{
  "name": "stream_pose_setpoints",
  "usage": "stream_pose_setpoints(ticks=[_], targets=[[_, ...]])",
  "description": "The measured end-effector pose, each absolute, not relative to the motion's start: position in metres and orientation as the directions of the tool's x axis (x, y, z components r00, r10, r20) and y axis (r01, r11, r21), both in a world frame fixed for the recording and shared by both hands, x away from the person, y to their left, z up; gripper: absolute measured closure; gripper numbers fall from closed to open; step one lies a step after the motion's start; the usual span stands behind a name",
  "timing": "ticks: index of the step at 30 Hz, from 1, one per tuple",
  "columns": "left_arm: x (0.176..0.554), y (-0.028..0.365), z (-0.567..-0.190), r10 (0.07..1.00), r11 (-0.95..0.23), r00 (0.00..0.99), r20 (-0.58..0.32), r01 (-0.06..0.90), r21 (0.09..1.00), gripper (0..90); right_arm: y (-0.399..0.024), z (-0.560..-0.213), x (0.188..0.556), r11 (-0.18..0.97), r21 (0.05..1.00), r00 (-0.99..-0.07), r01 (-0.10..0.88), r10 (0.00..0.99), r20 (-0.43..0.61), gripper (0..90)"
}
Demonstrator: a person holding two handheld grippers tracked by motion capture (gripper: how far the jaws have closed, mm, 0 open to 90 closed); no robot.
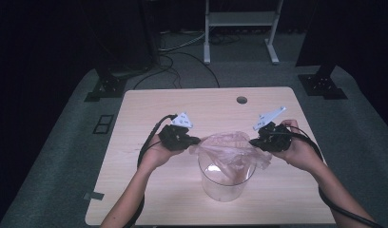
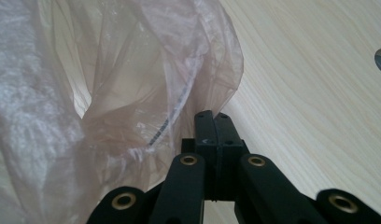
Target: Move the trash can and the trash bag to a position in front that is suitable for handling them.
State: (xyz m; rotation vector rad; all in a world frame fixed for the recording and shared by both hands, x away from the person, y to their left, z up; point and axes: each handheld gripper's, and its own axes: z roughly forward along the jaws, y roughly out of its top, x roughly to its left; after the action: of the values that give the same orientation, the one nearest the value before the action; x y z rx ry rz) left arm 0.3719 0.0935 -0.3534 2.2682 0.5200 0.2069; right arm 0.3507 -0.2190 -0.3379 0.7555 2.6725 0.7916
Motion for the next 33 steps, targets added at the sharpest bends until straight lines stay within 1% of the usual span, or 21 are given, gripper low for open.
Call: stream_pose_setpoints(ticks=[8, 10, 24, 27, 28, 30, 31, 32, 33], targets=[[0.378, 0.089, -0.359, 0.445, -0.601, 0.895, -0.041, 0.332, 0.727, 90.0, -0.217, -0.342, 0.354, 0.719, 0.554, -0.831, 0.42, 0.55, -0.083, 90.0], [0.378, 0.089, -0.36, 0.451, -0.597, 0.892, -0.04, 0.335, 0.729, 90.0, -0.217, -0.343, 0.354, 0.711, 0.56, -0.831, 0.426, 0.552, -0.068, 90.0], [0.384, 0.086, -0.364, 0.469, -0.595, 0.882, -0.056, 0.362, 0.718, 90.0, -0.218, -0.347, 0.358, 0.704, 0.554, -0.82, 0.444, 0.568, -0.064, 90.0], [0.385, 0.089, -0.369, 0.478, -0.623, 0.877, -0.041, 0.372, 0.688, 90.0, -0.219, -0.351, 0.359, 0.711, 0.538, -0.818, 0.453, 0.571, -0.066, 90.0], [0.384, 0.091, -0.371, 0.477, -0.617, 0.877, -0.049, 0.375, 0.692, 90.0, -0.22, -0.354, 0.359, 0.715, 0.527, -0.817, 0.46, 0.574, -0.065, 90.0], [0.381, 0.099, -0.372, 0.462, -0.567, 0.883, -0.087, 0.369, 0.736, 90.0, -0.225, -0.356, 0.358, 0.687, 0.56, -0.818, 0.463, 0.574, -0.027, 90.0], [0.381, 0.102, -0.371, 0.457, -0.56, 0.885, -0.088, 0.363, 0.745, 89.9, -0.228, -0.355, 0.358, 0.672, 0.577, -0.819, 0.464, 0.573, -0.008, 85.5], [0.379, 0.106, -0.368, 0.457, -0.564, 0.886, -0.077, 0.355, 0.745, 89.2, -0.23, -0.354, 0.357, 0.658, 0.592, -0.821, 0.464, 0.571, 0.009, 77.6], [0.378, 0.11, -0.365, 0.449, -0.555, 0.89, -0.082, 0.349, 0.755, 86.3, -0.234, -0.351, 0.355, 0.647, 0.612, -0.82, 0.455, 0.572, 0.005, 75.2]])
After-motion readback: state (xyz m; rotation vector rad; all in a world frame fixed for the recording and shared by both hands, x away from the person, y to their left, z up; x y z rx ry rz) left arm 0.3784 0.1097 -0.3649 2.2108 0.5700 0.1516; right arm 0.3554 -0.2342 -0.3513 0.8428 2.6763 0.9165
